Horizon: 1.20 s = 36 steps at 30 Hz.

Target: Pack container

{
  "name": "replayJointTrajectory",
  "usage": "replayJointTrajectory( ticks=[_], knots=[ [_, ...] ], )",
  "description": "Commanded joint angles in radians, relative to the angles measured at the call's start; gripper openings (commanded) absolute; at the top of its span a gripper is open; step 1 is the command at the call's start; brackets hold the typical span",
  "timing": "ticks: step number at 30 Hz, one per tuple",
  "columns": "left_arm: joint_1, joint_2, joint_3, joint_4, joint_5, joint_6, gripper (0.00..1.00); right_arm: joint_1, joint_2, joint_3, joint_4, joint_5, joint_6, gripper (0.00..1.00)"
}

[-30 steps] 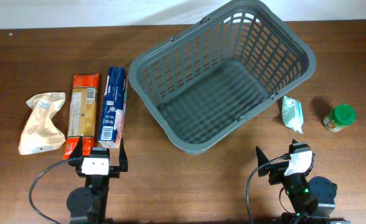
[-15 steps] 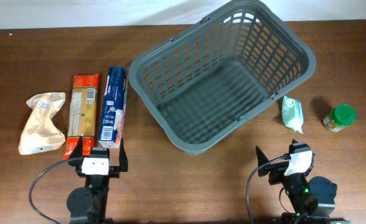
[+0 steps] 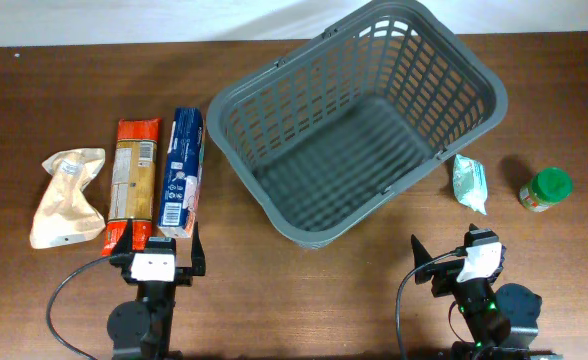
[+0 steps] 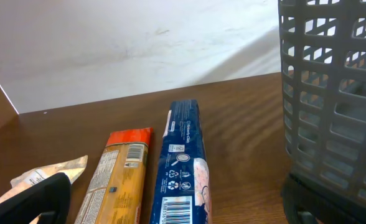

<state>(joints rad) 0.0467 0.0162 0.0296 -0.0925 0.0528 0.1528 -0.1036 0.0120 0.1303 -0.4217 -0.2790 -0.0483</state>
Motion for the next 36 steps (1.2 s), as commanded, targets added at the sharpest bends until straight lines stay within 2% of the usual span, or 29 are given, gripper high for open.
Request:
replayJointTrajectory(
  ticks=[1, 18, 21, 24, 26, 29, 36],
  knots=[
    [-0.003, -0.011, -0.012, 0.003, 0.003, 0.005, 0.99, 0.008, -0.009, -0.007, 0.000, -0.005, 0.005, 0.99],
    [-0.003, -0.003, -0.012, 0.002, 0.005, 0.001, 0.99, 0.008, -0.009, -0.007, 0.000, -0.005, 0.005, 0.99],
    [-0.003, 0.008, -0.012, 0.000, 0.014, -0.105, 0.99, 0.008, -0.009, -0.007, -0.003, -0.039, 0.013, 0.99],
    [-0.003, 0.028, -0.011, 0.000, 0.031, -0.267, 0.99, 0.008, -0.009, -0.007, -0.003, -0.056, 0.020, 0.99],
    [-0.003, 0.035, 0.001, -0.016, 0.094, -0.288, 0.99, 0.008, -0.009, -0.007, 0.005, -0.094, 0.094, 0.99],
    [-0.003, 0.037, 0.073, -0.110, 0.204, -0.288, 0.99, 0.008, -0.008, 0.012, 0.011, -0.166, 0.175, 0.99],
    [-0.003, 0.129, 0.378, -0.325, 0.129, -0.286, 0.99, 0.007, 0.066, 0.273, -0.127, -0.090, 0.211, 0.99]
  ],
)
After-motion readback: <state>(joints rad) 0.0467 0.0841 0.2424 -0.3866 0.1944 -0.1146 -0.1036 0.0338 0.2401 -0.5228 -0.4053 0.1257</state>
